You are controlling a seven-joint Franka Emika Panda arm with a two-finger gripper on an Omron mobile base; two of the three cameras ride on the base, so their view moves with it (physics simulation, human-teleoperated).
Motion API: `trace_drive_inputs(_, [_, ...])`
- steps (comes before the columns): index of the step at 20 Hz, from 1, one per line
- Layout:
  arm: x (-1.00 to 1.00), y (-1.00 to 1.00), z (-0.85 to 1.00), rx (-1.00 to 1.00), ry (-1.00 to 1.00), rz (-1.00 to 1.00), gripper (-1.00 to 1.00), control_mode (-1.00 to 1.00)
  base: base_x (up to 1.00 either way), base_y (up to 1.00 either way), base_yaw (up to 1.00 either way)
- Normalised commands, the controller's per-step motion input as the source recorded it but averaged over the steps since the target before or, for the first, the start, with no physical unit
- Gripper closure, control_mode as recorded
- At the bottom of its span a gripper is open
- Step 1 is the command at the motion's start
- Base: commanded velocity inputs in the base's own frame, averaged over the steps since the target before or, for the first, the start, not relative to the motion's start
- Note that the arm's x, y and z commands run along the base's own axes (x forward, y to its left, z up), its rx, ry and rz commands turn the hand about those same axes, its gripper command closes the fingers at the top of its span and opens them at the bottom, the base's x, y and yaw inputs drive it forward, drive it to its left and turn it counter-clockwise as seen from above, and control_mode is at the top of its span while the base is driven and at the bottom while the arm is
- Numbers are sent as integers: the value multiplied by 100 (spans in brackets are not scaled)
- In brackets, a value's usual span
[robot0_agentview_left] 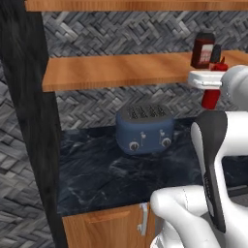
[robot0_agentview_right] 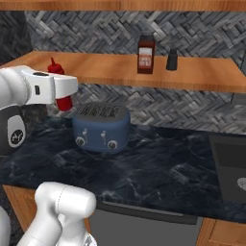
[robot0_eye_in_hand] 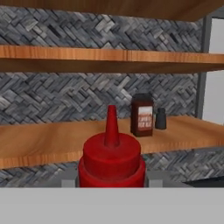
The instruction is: Collect the paprika, ketchup, and shaker from the cabinet and place them next to the stove.
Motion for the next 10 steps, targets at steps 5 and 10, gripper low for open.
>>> trace_drive_inputs(5, [0, 0, 0, 0, 0, 0, 100, 100, 0, -85, -17])
trace_drive_inputs(10, [0, 0, 0, 0, 0, 0, 100, 100, -12, -88, -27])
